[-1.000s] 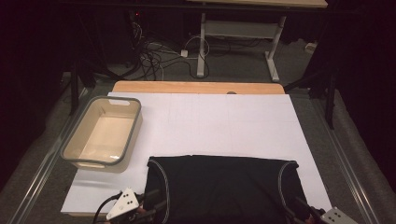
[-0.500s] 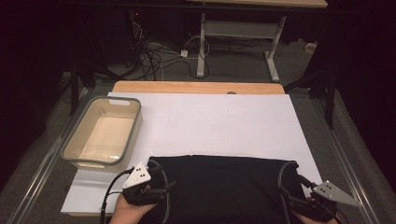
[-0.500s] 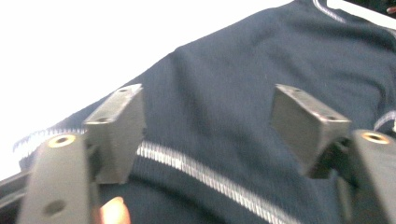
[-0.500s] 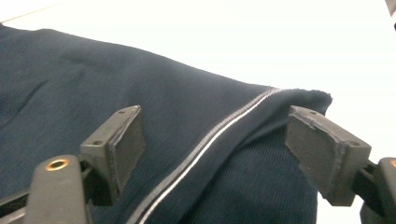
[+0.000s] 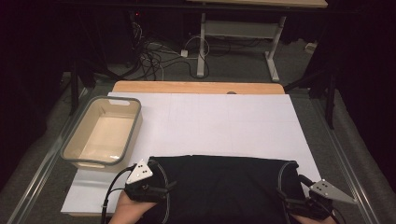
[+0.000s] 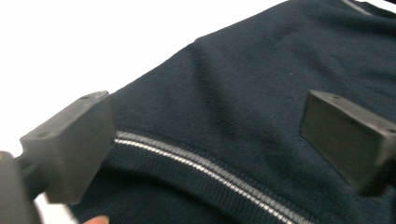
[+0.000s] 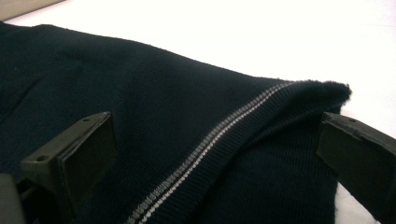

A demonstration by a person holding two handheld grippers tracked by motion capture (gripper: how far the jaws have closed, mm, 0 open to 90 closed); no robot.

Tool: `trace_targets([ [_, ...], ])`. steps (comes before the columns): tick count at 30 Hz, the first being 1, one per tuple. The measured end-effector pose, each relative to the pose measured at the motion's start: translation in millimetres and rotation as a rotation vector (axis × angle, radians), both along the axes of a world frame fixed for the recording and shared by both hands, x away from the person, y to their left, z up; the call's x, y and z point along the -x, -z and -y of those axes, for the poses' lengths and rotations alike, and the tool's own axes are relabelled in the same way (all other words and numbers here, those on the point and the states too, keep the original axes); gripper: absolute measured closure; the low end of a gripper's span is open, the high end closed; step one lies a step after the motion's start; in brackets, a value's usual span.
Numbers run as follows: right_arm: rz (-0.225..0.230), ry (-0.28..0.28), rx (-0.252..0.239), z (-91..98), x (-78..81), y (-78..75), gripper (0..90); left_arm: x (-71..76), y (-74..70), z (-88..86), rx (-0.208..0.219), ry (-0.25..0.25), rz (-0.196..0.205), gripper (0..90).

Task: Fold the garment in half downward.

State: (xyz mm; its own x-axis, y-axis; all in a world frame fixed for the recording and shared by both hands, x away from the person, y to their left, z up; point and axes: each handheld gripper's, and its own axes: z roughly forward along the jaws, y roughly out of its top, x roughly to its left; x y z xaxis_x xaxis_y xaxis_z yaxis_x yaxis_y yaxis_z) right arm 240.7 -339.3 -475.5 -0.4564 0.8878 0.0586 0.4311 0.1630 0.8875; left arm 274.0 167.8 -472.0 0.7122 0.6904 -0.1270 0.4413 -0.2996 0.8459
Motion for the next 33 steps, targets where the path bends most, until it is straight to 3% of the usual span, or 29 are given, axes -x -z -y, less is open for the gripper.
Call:
trace_targets([
  [6,0.0,0.005,0.001,1.9,1.8,1.2,0.3,-4.5,-0.7,-9.7,0.014,-0.029,-0.015,0.0],
  [9,-0.008,-0.002,0.001,0.4,1.5,2.8,0.3,-7.5,-0.4,-18.5,0.001,-0.069,0.0,0.0],
  [13,-0.009,-0.005,0.002,-1.0,0.8,3.6,0.3,-13.8,2.6,-27.2,-0.007,-0.091,-0.021,0.0],
  [17,-0.011,0.0,0.001,-0.5,0.7,3.6,0.4,-21.6,6.6,-30.2,-0.033,-0.125,-0.045,8.2],
  [22,-0.017,0.001,0.009,-1.6,0.1,4.6,0.7,-32.9,9.4,-28.6,-0.023,-0.154,-0.086,19.9],
  [28,-0.02,0.001,0.022,-3.3,0.0,5.5,0.8,-43.7,13.2,-22.5,-0.107,-0.224,-0.151,24.4],
  [31,-0.018,0.001,0.025,-2.7,0.4,5.8,0.9,-47.5,14.9,-23.1,-0.109,-0.219,-0.209,25.3],
  [33,-0.022,0.009,0.024,-2.3,1.1,5.7,1.2,-47.9,14.9,-23.7,-0.102,-0.208,-0.217,30.7],
])
